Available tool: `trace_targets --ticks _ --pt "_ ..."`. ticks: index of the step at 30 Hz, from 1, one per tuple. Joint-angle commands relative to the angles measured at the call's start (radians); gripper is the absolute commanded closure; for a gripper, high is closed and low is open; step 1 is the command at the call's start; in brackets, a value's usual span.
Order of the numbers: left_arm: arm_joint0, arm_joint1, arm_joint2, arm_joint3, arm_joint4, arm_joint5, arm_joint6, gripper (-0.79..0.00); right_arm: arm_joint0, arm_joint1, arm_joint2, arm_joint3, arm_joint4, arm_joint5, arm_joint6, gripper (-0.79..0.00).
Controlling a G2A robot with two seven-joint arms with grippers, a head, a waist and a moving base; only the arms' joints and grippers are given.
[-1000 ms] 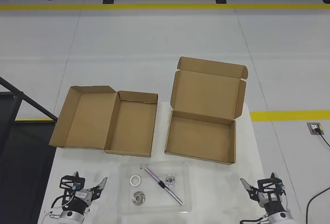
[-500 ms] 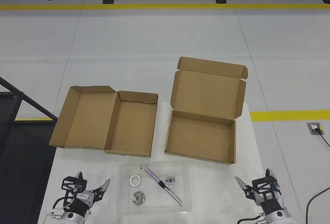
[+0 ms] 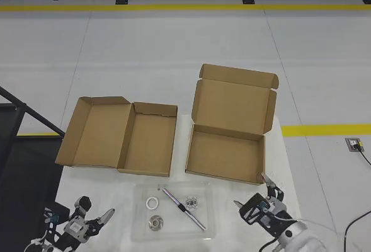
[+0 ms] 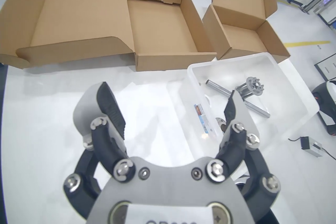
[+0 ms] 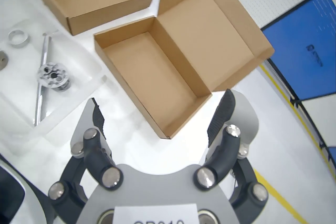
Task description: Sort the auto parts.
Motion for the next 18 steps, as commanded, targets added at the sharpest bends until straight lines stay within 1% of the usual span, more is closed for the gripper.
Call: trace_targets --ticks 1,15,17,18 --pt "0.000 0.000 -0.001 0.000 0.001 0.003 -0.002 -0.785 0.051 -0.001 -0.047 0.010 -0.014 -0.070 0.048 -0.785" --pt "0.000 0.000 -0.001 0.000 0.001 0.003 -0.002 -0.785 0.059 -0.002 -0.054 0.012 -0.013 -0.072 0.053 -0.785" --pt "-0.003 0.000 0.003 0.000 -0.007 0.006 -0.005 -0.785 0.085 -0.003 -0.077 0.032 0.008 -0.114 0.048 -0.785" --pt "-0.005 -0.001 0.006 0.001 -0.017 0.004 -0.012 -0.785 0.112 -0.003 -0.103 0.040 0.021 -0.165 0.056 -0.785"
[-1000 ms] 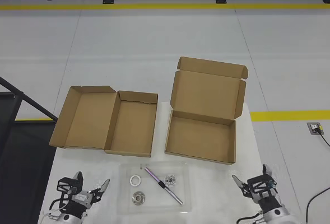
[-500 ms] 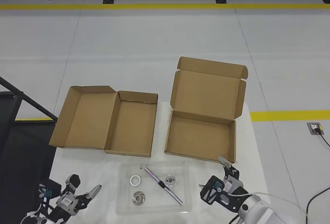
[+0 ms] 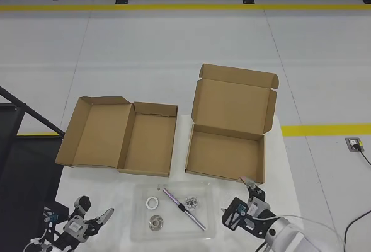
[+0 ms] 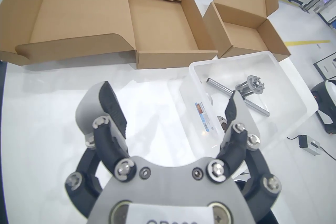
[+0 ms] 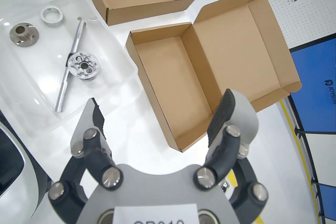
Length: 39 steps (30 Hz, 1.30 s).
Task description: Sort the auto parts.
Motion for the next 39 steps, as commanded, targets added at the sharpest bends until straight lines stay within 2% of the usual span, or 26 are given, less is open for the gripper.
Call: trace_targets --ticks 1,4,9,16,25,30,39 --pt "-0.004 0.000 0.004 0.001 -0.021 -0.003 -0.015 -0.785 0.060 -0.002 -0.046 0.023 0.030 -0.088 0.021 -0.785" --pt "-0.006 0.000 0.002 0.000 -0.042 -0.007 -0.032 -0.785 0.188 -0.016 -0.140 0.091 0.108 -0.172 0.130 -0.785" --pt "-0.012 0.002 -0.003 0.012 -0.077 -0.011 -0.075 -0.785 0.431 -0.058 -0.319 0.242 0.350 -0.264 0.364 -0.785" --pt "-0.023 0.005 -0.007 0.020 -0.113 -0.020 -0.123 -0.785 0.666 -0.115 -0.523 0.440 0.615 -0.225 0.662 -0.785" --pt "-0.023 0.005 -0.007 0.020 -0.114 -0.019 -0.125 -0.785 0.672 -0.117 -0.531 0.442 0.615 -0.216 0.671 -0.785" --pt "-0.022 0.005 0.002 0.015 -0.142 -0.020 -0.137 -0.785 0.664 -0.117 -0.564 0.473 0.539 -0.217 0.642 -0.785" --pt "-0.017 0.007 0.003 0.014 -0.197 -0.045 -0.175 -0.785 0.767 -0.171 -0.692 0.610 0.468 -0.089 0.695 -0.785"
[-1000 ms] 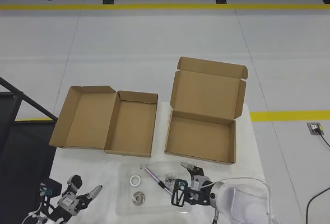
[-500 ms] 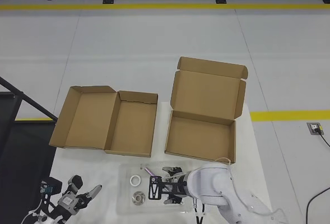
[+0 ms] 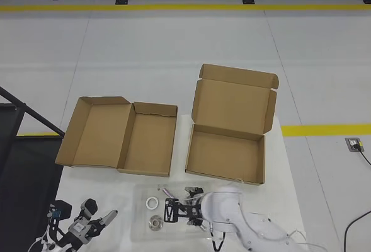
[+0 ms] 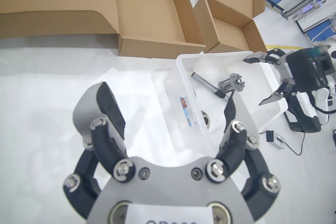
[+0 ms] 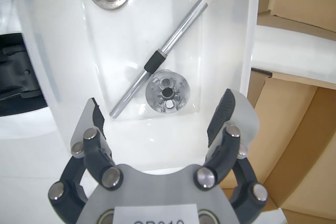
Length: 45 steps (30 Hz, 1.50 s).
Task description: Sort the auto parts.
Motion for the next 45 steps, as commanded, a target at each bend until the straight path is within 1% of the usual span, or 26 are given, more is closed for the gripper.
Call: trace_targets --ticks 1,7,8,10,11,12,15,17,18,19,21,22,23,25,26,27,28,29,33,37,41,43,45 --pt "0.000 0.000 0.000 0.000 0.000 0.000 0.000 -0.785 0.025 -0.012 -0.017 0.035 0.012 0.016 0.014 -0.785" --pt "0.000 0.000 0.000 0.000 0.000 0.000 0.000 -0.785 0.090 -0.047 -0.064 0.138 0.060 0.008 0.020 -0.785" --pt "0.000 0.000 0.000 0.000 0.000 0.000 0.000 -0.785 0.096 -0.052 -0.070 0.150 0.063 0.009 0.019 -0.770" --pt "0.000 0.000 0.000 0.000 0.000 0.000 0.000 -0.785 0.107 -0.059 -0.079 0.170 0.062 0.009 0.021 -0.696" --pt "0.000 0.000 0.000 0.000 0.000 0.000 0.000 -0.785 0.111 -0.062 -0.083 0.177 0.059 0.012 0.023 -0.619" --pt "0.000 0.000 0.000 0.000 0.000 0.000 0.000 -0.785 0.113 -0.065 -0.089 0.183 0.058 0.009 0.023 -0.570" --pt "0.000 0.000 0.000 0.000 0.000 0.000 0.000 -0.785 0.120 -0.073 -0.100 0.204 0.050 0.019 0.033 -0.526" --pt "0.000 0.000 0.000 0.000 0.000 0.000 0.000 -0.785 0.123 -0.077 -0.105 0.215 0.048 0.017 0.033 -0.542" --pt "0.000 0.000 0.000 0.000 0.000 0.000 0.000 -0.785 0.124 -0.079 -0.106 0.221 0.048 0.017 0.032 -0.573" --pt "0.000 0.000 0.000 0.000 0.000 0.000 0.000 -0.785 0.124 -0.080 -0.107 0.226 0.047 0.016 0.030 -0.579" --pt "0.000 0.000 0.000 0.000 0.000 0.000 0.000 -0.785 0.125 -0.083 -0.107 0.235 0.044 0.017 0.026 -0.566" --pt "0.000 0.000 0.000 0.000 0.000 0.000 0.000 -0.785 0.125 -0.084 -0.106 0.239 0.042 0.019 0.027 -0.517" --pt "0.000 0.000 0.000 0.000 0.000 0.000 0.000 -0.785 0.125 -0.085 -0.106 0.241 0.040 0.021 0.027 -0.391" --pt "0.000 0.000 0.000 0.000 0.000 0.000 0.000 -0.785 0.124 -0.086 -0.102 0.242 0.037 0.027 0.023 -0.302" --pt "0.000 0.000 0.000 0.000 0.000 0.000 0.000 -0.785 0.122 -0.085 -0.100 0.240 0.033 0.027 0.023 -0.243" --pt "0.000 0.000 0.000 0.000 0.000 0.000 0.000 -0.785 0.120 -0.085 -0.097 0.234 0.031 0.028 0.024 -0.126" --pt "0.000 0.000 0.000 0.000 0.000 0.000 0.000 -0.785 0.117 -0.083 -0.093 0.223 0.026 0.029 0.024 -0.034" --pt "0.000 0.000 0.000 0.000 0.000 0.000 0.000 -0.785 0.112 -0.081 -0.090 0.208 0.022 0.023 0.024 0.000" --pt "0.000 0.000 0.000 0.000 0.000 0.000 0.000 -0.785 0.067 -0.059 -0.053 0.086 0.000 0.002 0.041 0.000" --pt "0.000 0.000 0.000 0.000 0.000 0.000 0.000 -0.785 -0.016 -0.017 0.036 -0.127 -0.028 -0.013 0.087 0.000" --pt "0.000 0.000 0.000 0.000 0.000 0.000 0.000 -0.785 -0.119 0.030 0.149 -0.347 -0.091 0.039 0.139 0.000" --pt "0.000 0.000 0.000 0.000 0.000 0.000 0.000 -0.785 -0.160 0.047 0.218 -0.420 -0.122 0.081 0.181 0.000" --pt "0.000 0.000 0.000 0.000 0.000 0.000 0.000 -0.785 -0.184 0.056 0.280 -0.459 -0.158 0.140 0.238 0.000"
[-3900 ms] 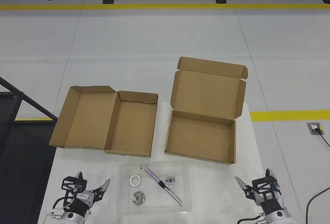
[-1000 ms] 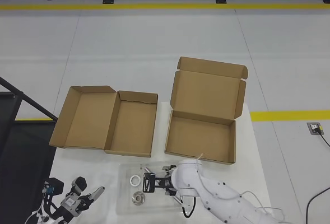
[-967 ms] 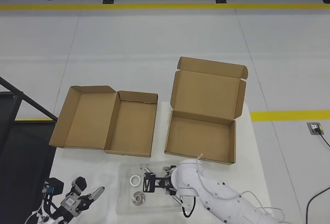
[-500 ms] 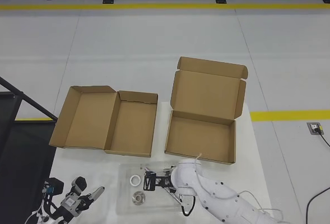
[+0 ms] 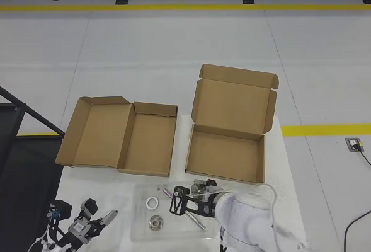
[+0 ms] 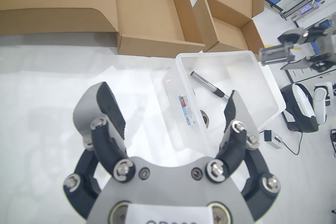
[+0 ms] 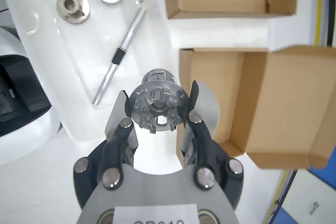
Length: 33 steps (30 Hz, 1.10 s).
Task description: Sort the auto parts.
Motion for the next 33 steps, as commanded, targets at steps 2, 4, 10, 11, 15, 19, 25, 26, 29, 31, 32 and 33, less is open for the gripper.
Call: trace_targets --ticks 2,4,10,11,15,19,25,26,29,31,32,33 --pt "0.000 0.000 0.000 0.000 0.000 0.000 0.000 -0.785 -0.014 0.007 0.068 -0.019 -0.020 0.044 0.039 0.000" --pt "0.000 0.000 0.000 0.000 0.000 0.000 0.000 -0.785 -0.003 0.008 0.096 0.008 -0.016 0.050 0.040 0.000" --pt "0.000 0.000 0.000 0.000 0.000 0.000 0.000 -0.785 0.006 0.008 0.107 0.029 -0.009 0.045 0.045 0.000" --pt "0.000 0.000 0.000 0.000 0.000 0.000 0.000 -0.785 0.006 0.008 0.107 0.029 -0.009 0.045 0.045 0.000" --pt "0.000 0.000 0.000 0.000 0.000 0.000 0.000 -0.785 0.006 0.008 0.107 0.029 -0.009 0.045 0.045 0.000" --pt "0.000 0.000 0.000 0.000 0.000 0.000 0.000 -0.785 0.006 0.008 0.107 0.029 -0.009 0.045 0.045 0.000" --pt "0.000 0.000 0.000 0.000 0.000 0.000 0.000 -0.785 0.049 0.002 0.123 0.146 0.034 0.055 -0.057 0.000" --pt "0.000 0.000 0.000 0.000 0.000 0.000 0.000 -0.785 0.082 -0.002 0.126 0.195 0.047 0.063 -0.077 0.000" --pt "0.000 0.000 0.000 0.000 0.000 0.000 0.000 -0.785 0.196 -0.020 0.099 0.349 0.103 0.051 -0.149 0.000" --pt "0.000 0.000 0.000 0.000 0.000 0.000 0.000 -0.785 0.272 -0.037 0.061 0.450 0.141 0.043 -0.185 0.000" --pt "0.000 0.000 0.000 0.000 0.000 0.000 0.000 -0.785 0.313 -0.045 0.046 0.503 0.145 0.056 -0.188 0.000" --pt "0.000 0.000 0.000 0.000 0.000 0.000 0.000 -0.785 0.346 -0.055 0.024 0.549 0.163 0.055 -0.201 0.000"
